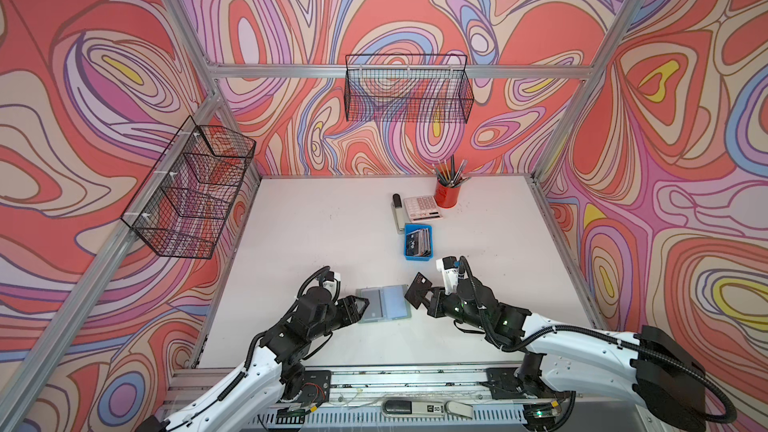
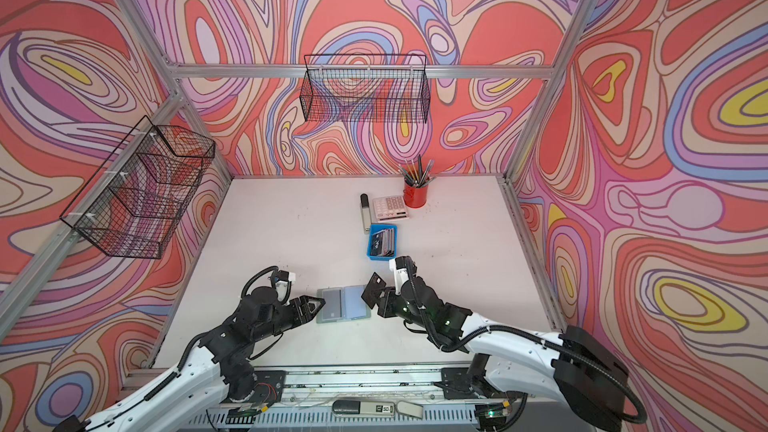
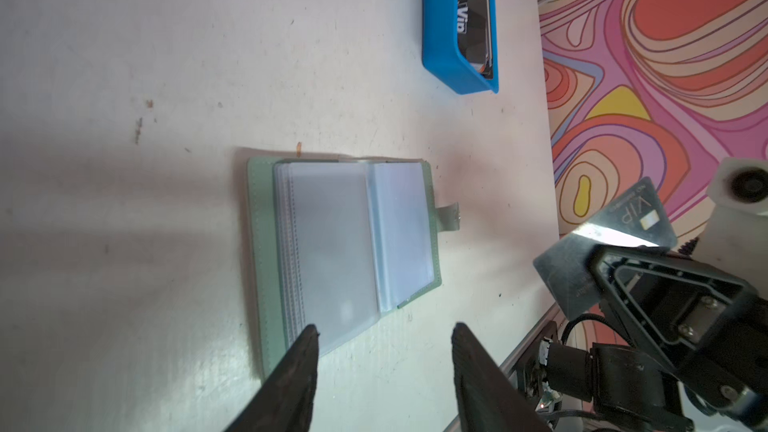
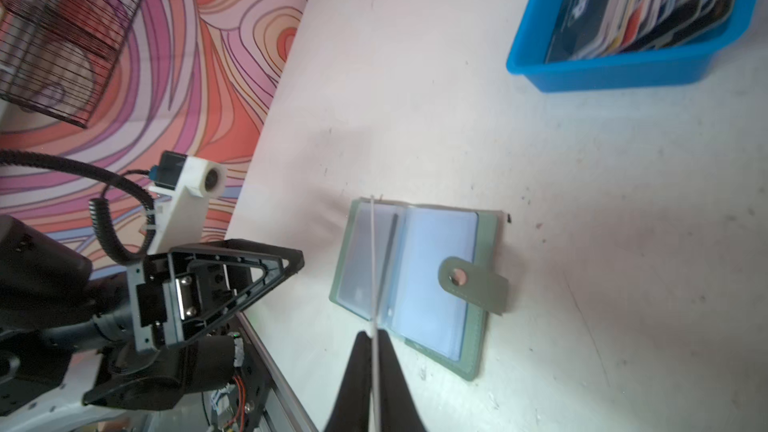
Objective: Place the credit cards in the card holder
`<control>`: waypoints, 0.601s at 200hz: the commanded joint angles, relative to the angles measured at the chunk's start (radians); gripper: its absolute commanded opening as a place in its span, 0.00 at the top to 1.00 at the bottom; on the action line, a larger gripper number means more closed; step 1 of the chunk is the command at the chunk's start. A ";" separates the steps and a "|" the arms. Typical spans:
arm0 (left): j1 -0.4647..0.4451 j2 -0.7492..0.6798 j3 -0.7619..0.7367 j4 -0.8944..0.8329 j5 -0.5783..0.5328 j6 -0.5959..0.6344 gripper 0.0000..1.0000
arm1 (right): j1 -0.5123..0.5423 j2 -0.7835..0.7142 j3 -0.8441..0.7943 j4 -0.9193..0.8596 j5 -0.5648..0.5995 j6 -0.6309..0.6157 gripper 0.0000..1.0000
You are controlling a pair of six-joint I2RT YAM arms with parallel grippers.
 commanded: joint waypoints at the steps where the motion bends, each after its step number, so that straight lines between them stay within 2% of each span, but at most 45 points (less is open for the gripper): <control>1: 0.000 0.004 -0.020 -0.015 0.032 0.028 0.48 | 0.006 0.040 -0.027 0.063 -0.067 -0.015 1.00; 47: -0.013 0.021 -0.037 -0.013 0.009 0.040 0.49 | 0.053 0.106 -0.004 0.124 -0.071 -0.039 1.00; 120: -0.013 0.085 -0.044 0.035 -0.037 0.066 0.49 | 0.059 0.248 0.045 0.191 -0.099 -0.042 1.00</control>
